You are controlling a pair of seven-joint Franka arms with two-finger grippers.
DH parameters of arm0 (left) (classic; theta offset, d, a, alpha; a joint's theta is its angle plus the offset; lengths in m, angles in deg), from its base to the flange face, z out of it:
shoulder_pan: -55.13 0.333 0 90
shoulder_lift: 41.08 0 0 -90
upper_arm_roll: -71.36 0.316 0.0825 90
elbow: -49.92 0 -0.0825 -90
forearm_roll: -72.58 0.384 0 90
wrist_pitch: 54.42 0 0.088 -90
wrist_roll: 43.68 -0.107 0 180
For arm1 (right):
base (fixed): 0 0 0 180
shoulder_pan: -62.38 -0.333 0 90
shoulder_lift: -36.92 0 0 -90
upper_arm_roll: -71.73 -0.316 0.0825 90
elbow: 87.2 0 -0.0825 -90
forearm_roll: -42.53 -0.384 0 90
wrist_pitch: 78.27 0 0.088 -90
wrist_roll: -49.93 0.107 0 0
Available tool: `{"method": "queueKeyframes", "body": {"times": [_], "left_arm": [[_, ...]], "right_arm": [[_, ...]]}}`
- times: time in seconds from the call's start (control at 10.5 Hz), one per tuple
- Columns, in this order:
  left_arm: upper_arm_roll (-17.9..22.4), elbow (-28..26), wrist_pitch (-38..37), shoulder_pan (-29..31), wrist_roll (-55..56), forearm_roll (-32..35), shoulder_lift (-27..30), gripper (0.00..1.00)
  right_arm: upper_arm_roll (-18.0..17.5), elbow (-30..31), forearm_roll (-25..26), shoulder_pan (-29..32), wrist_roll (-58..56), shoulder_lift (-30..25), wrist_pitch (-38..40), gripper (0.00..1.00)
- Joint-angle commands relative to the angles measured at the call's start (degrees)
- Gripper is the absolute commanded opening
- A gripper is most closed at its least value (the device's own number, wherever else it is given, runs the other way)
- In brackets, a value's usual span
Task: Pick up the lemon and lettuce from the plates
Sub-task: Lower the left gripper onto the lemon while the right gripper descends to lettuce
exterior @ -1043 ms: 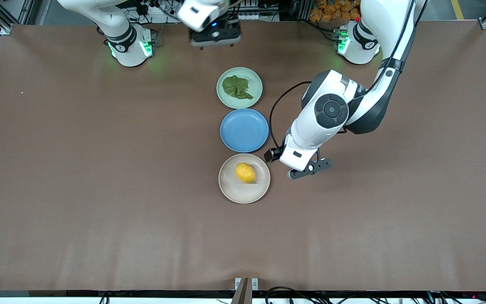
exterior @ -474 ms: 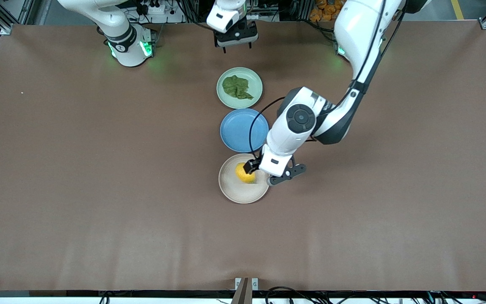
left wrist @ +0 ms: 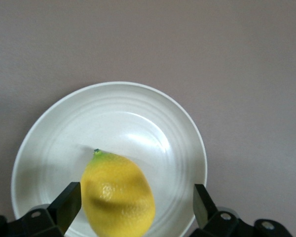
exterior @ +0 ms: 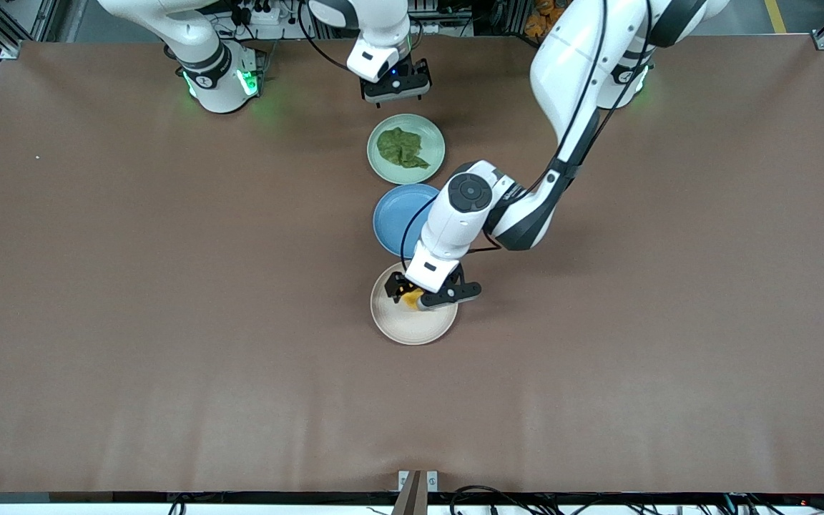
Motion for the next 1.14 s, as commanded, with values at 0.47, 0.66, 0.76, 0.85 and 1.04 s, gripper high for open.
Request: {"method": "queueKeyframes", "body": {"times": [0.47,0.66,0.76,0.85,1.04], "left_arm": [[1.2,1.8,2.1,-1.2,1.6,2.1,-3.4,0.81],[1.1,1.7,2.2,-1.2,1.7,2.0,-3.4,0.20],[1.1,1.6,2.1,-1.2,1.7,2.0,-3.4,0.00],[1.1,1.5,2.1,-1.2,1.7,2.0,-3.4,0.00],[1.2,1.3,2.1,-1.1,1.5,2.3,-3.0,0.00]], "right_arm": [[5.7,3.1,23.5,-3.4,10.7,12.1,-8.2,0.98],[12.0,2.8,26.1,-7.9,11.7,14.9,-10.6,0.96],[14.3,2.7,27.2,-10.0,12.2,15.8,-10.8,0.95],[16.7,2.1,28.0,-12.1,14.3,17.0,-11.1,0.95],[19.8,0.9,28.1,-15.8,17.7,19.7,-12.5,0.95]]}}
